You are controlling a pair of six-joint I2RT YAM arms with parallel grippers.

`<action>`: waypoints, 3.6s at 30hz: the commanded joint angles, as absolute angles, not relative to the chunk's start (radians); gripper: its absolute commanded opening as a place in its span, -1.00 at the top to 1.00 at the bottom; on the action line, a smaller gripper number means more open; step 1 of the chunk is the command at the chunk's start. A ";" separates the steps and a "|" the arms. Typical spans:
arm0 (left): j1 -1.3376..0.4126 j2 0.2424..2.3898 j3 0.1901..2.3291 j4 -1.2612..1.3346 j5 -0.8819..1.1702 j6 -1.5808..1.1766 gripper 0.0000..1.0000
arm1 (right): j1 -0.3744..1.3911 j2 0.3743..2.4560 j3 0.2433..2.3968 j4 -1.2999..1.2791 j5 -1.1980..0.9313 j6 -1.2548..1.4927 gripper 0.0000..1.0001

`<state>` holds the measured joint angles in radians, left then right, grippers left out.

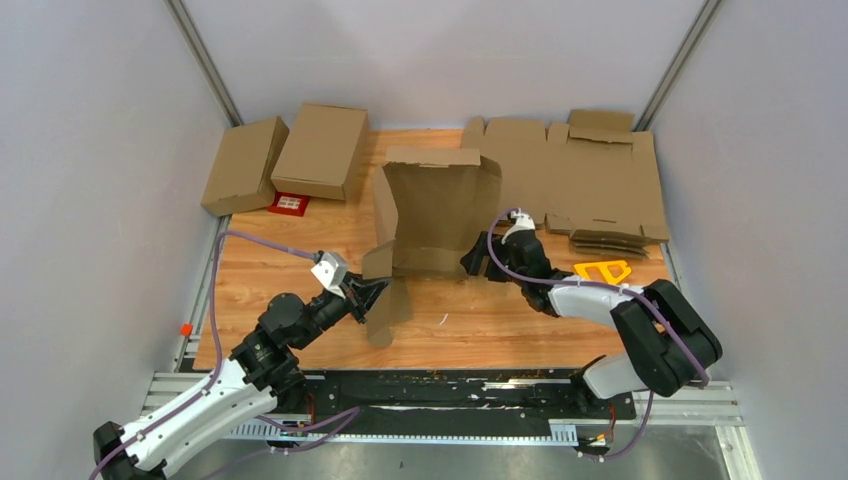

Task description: Fold the paper box

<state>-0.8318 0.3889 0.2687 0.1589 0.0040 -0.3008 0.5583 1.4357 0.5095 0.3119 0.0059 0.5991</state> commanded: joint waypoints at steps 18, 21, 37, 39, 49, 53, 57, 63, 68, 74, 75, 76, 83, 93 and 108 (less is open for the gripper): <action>-0.834 0.364 0.213 0.108 0.019 -0.305 1.00 | 0.488 1.541 0.569 0.357 -0.054 0.775 -0.73; -0.835 0.361 0.212 0.101 0.008 -0.301 1.00 | 0.488 1.593 0.568 0.452 -0.079 0.826 -0.69; -0.834 0.370 0.210 0.119 0.047 -0.313 1.00 | 0.479 1.601 0.495 0.792 -0.201 1.153 0.17; -0.834 0.373 0.209 0.121 0.053 -0.310 1.00 | 0.479 1.601 0.500 0.830 -0.206 1.182 0.22; -0.834 0.372 0.197 0.129 0.063 -0.318 1.00 | 0.479 1.633 0.536 0.845 -0.226 1.190 0.29; -0.834 0.362 0.192 0.130 0.054 -0.334 1.00 | 0.480 1.639 0.527 0.770 -0.216 1.137 0.13; -0.834 0.355 0.177 0.146 0.058 -0.337 1.00 | 0.480 1.677 0.480 0.895 -0.223 1.178 0.18; -0.835 0.374 0.189 0.147 0.069 -0.335 1.00 | 0.495 1.714 0.602 0.798 -0.330 0.960 0.15; -0.834 0.370 0.193 0.134 0.061 -0.333 1.00 | 0.545 1.647 0.670 0.532 -0.200 0.600 -0.16; -0.835 0.378 0.200 0.137 0.059 -0.316 1.00 | 0.590 1.578 0.707 0.408 -0.079 0.305 -0.31; -0.835 0.380 0.206 0.130 0.052 -0.314 1.00 | 0.598 1.564 0.712 0.391 -0.052 0.272 -0.38; -0.835 0.382 0.211 0.125 0.050 -0.311 1.00 | 0.600 1.550 0.708 0.384 -0.040 0.247 -0.44; -0.834 0.387 0.215 0.117 0.046 -0.300 1.00 | 0.600 1.468 0.666 0.376 -0.023 0.215 -0.73; -0.834 0.366 0.210 0.104 0.043 -0.279 1.00 | 0.514 1.431 0.666 0.429 -0.092 0.148 -1.00; -0.835 0.348 0.212 0.086 0.055 -0.275 1.00 | 0.496 1.653 0.744 0.556 -0.339 0.157 -0.36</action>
<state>-0.8318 0.3508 0.1997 0.1722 0.0547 -0.2638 0.4896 1.6798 0.7490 0.4488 -0.2550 0.1360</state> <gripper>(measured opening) 0.009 0.729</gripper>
